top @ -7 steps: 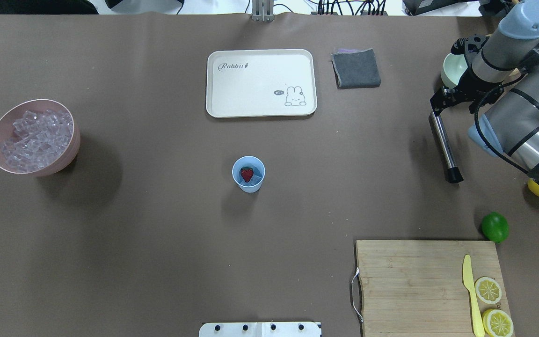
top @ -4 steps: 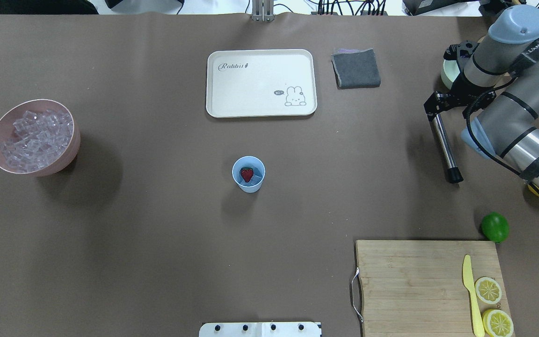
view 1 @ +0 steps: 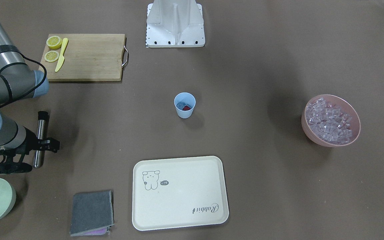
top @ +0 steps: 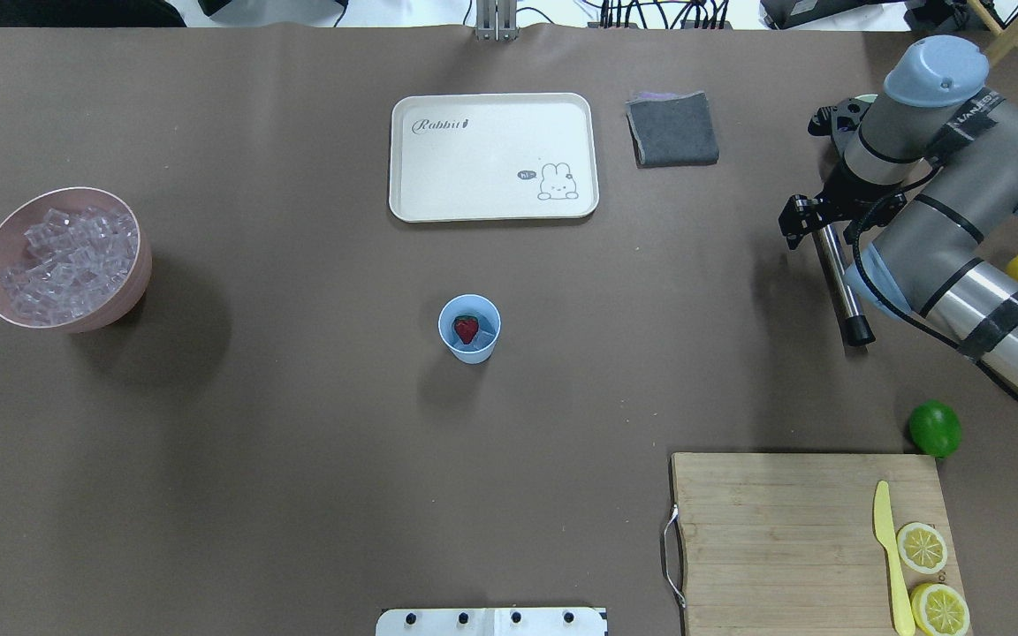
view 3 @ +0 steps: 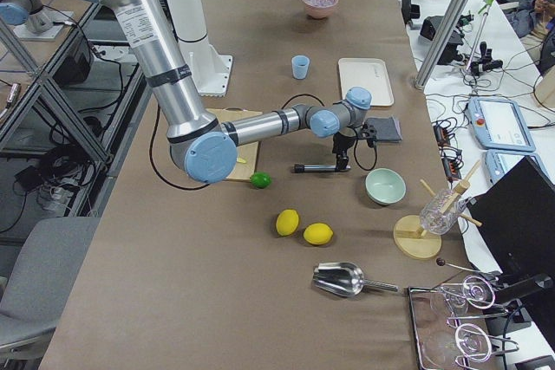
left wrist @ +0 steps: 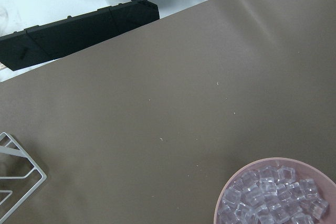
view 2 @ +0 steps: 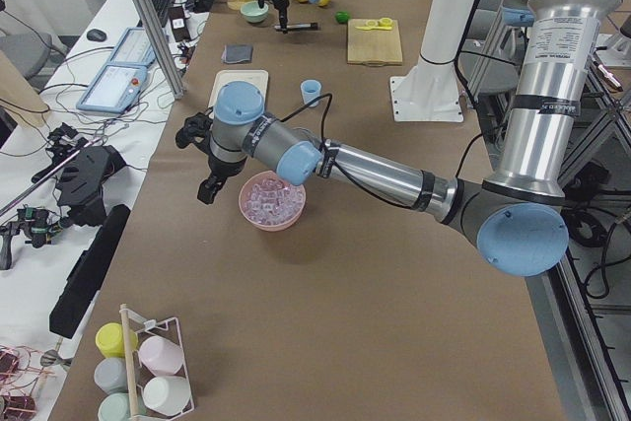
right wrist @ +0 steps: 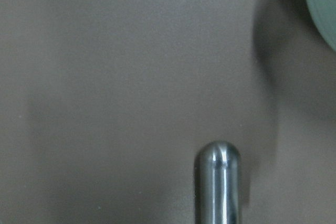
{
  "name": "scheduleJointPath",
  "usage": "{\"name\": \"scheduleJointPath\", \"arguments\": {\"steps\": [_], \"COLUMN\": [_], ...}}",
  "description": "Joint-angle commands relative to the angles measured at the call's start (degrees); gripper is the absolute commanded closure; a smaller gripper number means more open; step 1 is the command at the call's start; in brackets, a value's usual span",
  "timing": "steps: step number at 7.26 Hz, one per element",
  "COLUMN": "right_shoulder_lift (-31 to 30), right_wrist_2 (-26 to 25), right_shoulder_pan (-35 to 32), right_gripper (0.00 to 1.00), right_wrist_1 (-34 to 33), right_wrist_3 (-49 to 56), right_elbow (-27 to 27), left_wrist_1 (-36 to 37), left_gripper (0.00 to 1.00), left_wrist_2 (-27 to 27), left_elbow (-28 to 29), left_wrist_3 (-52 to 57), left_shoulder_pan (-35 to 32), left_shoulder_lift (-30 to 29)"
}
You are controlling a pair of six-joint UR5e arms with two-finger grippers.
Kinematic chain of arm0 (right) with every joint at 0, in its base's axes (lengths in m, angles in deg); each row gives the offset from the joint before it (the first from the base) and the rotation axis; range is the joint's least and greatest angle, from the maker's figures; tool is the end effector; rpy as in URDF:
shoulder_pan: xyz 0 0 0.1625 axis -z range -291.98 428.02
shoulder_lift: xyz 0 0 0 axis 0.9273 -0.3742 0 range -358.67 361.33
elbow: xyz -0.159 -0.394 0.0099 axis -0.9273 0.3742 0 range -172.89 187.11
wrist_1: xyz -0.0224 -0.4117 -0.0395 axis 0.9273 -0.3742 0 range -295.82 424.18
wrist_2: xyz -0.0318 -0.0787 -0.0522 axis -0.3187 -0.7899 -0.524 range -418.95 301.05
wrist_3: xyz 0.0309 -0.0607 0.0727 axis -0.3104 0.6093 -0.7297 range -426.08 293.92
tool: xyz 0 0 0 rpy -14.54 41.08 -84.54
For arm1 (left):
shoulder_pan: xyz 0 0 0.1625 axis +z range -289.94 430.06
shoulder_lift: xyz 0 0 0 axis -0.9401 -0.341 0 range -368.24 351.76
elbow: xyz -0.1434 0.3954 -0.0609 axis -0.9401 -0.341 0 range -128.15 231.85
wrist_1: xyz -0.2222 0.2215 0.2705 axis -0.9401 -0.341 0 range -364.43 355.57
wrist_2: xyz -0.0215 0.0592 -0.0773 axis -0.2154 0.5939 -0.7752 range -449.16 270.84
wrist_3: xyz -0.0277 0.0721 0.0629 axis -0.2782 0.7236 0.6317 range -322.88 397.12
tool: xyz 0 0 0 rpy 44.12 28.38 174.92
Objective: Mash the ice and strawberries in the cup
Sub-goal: 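Lower the right gripper and grasp the steel muddler upright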
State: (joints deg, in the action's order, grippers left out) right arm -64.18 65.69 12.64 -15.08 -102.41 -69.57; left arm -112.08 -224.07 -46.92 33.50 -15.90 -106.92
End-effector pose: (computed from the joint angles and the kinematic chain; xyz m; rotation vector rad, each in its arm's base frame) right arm -0.3255 -0.6064 0.5122 -0.0446 -0.7011 -0.0869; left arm -0.0234 -0.5635 0.4654 0.5287 0.7960 0.2467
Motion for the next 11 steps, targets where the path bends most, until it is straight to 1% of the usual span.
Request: {"name": "scheduleJointPath", "arguments": {"steps": [1,6,7,8,10,11], "right_shoulder_lift": [-0.05,-0.40,-0.31,-0.31,-0.05,0.13], "right_wrist_2": [0.08,-0.18,-0.18,-0.18,-0.09,-0.18], "right_shoulder_pan": [-0.25,-0.78,-0.78,-0.69,-0.52,-0.25], "right_gripper": [0.30,0.31,0.38,0.43,1.00,1.00], "right_wrist_1": [-0.02,-0.02,-0.02,0.07,-0.02,0.07], "right_wrist_3": [0.29,0.38,0.38,0.38,0.46,0.29], "right_elbow": [0.04,0.48,0.83,1.01,1.01,0.92], "left_wrist_1": [-1.32,-1.77,-1.77,-1.77,-1.77,-1.77], "left_gripper": [0.02,0.02,0.02,0.02,0.02,0.02], "left_wrist_2": [0.00,0.00,0.00,0.00,0.00,0.00], "left_elbow": [-0.03,-0.03,-0.03,-0.03,-0.03,0.06], "left_wrist_3": [-0.07,-0.07,-0.07,-0.07,-0.07,-0.07], "left_shoulder_pan": [0.09,0.09,0.17,0.18,0.26,0.26], "left_shoulder_lift": [0.33,0.42,0.33,0.33,0.42,0.42]}}
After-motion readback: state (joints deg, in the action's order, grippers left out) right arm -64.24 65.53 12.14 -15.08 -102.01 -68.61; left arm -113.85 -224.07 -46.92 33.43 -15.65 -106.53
